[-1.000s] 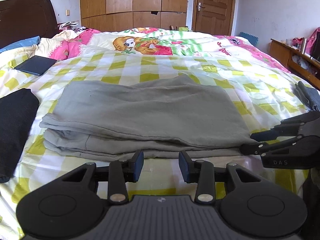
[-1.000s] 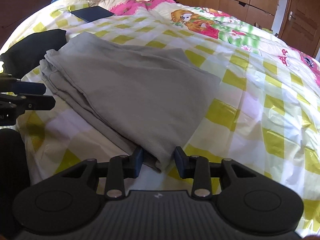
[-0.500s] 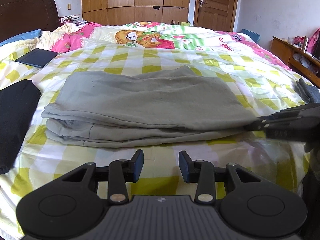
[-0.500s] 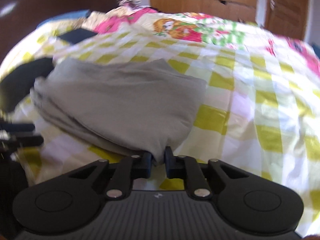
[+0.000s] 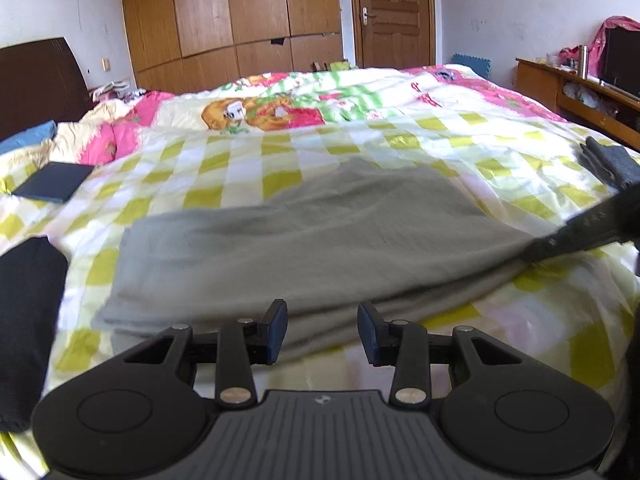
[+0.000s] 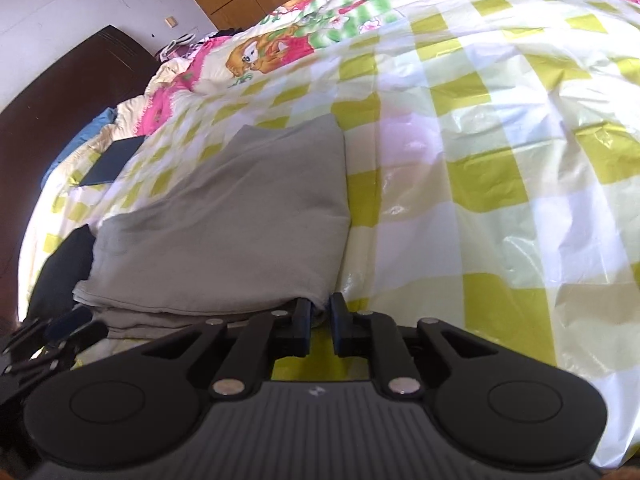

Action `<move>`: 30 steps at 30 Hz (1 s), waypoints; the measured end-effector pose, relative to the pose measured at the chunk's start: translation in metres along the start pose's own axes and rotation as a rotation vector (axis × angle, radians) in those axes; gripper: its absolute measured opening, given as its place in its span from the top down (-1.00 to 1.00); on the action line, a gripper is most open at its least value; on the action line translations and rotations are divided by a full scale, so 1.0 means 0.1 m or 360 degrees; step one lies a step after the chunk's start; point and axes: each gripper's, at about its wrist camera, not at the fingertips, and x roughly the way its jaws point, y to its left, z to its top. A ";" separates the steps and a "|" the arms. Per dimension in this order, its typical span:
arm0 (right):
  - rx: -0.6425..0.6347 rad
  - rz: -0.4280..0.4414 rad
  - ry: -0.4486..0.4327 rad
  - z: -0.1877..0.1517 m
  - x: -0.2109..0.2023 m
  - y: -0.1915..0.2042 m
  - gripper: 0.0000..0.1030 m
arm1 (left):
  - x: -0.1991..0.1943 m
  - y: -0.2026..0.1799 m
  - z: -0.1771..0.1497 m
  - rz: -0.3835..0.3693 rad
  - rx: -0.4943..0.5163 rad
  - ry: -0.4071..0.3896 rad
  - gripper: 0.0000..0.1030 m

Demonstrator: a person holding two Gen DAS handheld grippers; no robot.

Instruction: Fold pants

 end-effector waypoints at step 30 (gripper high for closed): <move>0.0545 0.0416 0.0075 0.48 0.59 -0.76 0.92 | 0.66 0.04 0.02 0.0133 0.0031 0.0270 -0.02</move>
